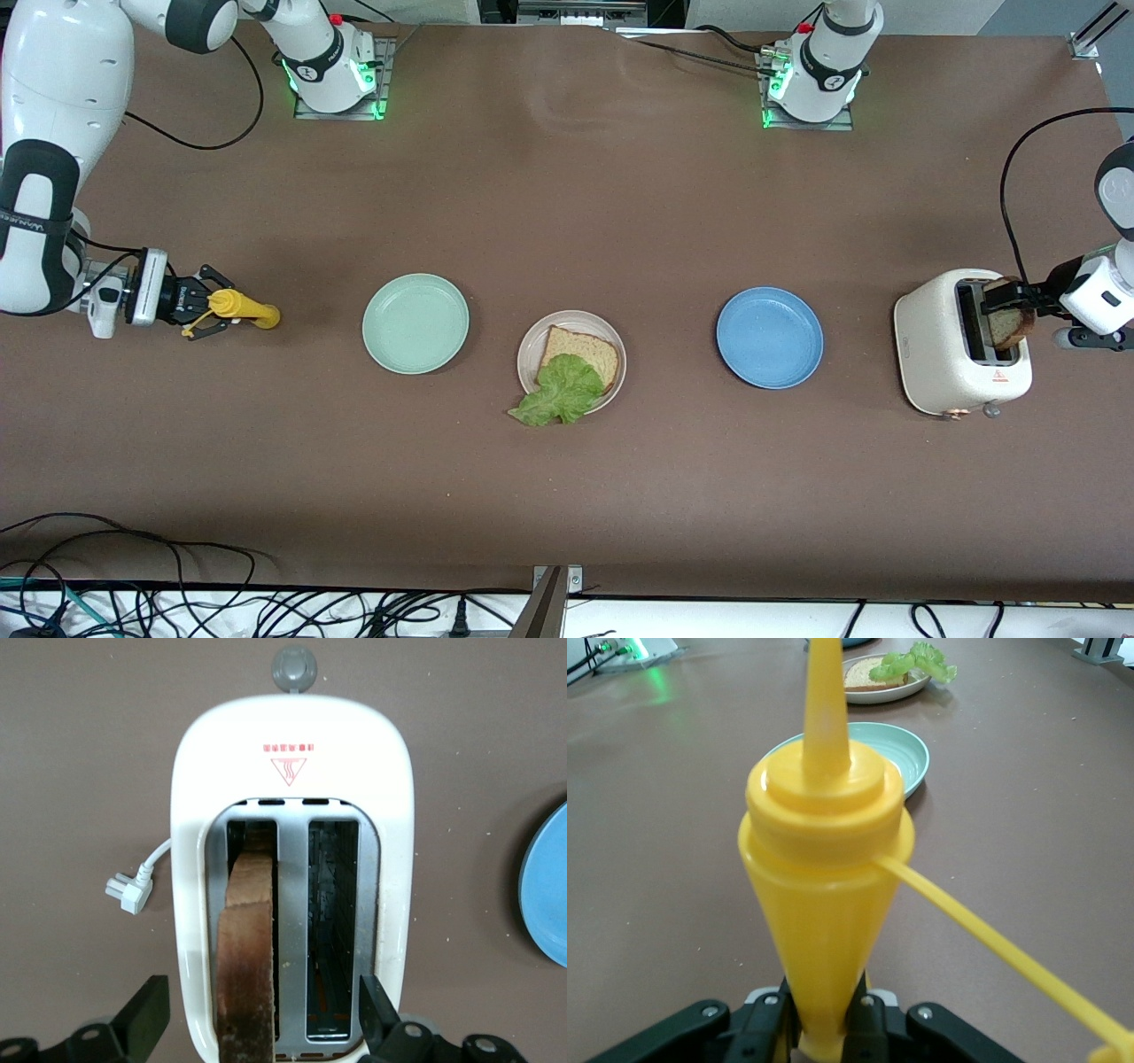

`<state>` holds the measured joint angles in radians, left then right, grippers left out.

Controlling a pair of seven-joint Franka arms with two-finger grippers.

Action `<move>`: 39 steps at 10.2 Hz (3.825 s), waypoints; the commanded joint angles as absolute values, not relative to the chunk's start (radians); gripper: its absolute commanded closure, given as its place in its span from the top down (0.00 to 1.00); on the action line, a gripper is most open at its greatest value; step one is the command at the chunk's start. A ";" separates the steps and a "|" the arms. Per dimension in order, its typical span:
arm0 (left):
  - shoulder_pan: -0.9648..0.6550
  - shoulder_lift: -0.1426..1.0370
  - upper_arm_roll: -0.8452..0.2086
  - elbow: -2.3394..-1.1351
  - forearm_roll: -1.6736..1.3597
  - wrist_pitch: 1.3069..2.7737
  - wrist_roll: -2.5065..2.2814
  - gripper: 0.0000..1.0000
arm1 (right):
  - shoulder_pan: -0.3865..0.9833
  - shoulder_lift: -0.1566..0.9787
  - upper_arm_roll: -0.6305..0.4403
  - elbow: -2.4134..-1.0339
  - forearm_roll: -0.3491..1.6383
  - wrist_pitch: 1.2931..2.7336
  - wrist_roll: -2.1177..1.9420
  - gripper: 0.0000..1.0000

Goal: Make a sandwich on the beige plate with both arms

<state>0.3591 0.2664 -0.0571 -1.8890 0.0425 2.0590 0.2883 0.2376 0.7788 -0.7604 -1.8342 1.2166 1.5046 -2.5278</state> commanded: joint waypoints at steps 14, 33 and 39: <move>0.357 0.163 -0.257 -1.664 0.175 1.744 0.305 0.00 | 0.153 0.831 -0.683 -1.819 1.272 1.513 -2.565 1.00; -0.060 0.738 -0.423 -1.379 -0.774 2.112 0.291 0.00 | 0.012 0.807 -0.693 -1.180 0.968 1.241 -1.524 1.00; -0.060 0.880 -0.422 -1.384 -0.929 2.134 0.671 0.00 | 0.175 0.750 -0.707 -1.066 0.814 1.221 -0.945 1.00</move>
<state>-0.0588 0.8405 -0.4182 -1.4140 -0.8628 2.1227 0.5671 0.1273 0.7873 -0.7001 -1.0812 0.8909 1.2232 -1.0856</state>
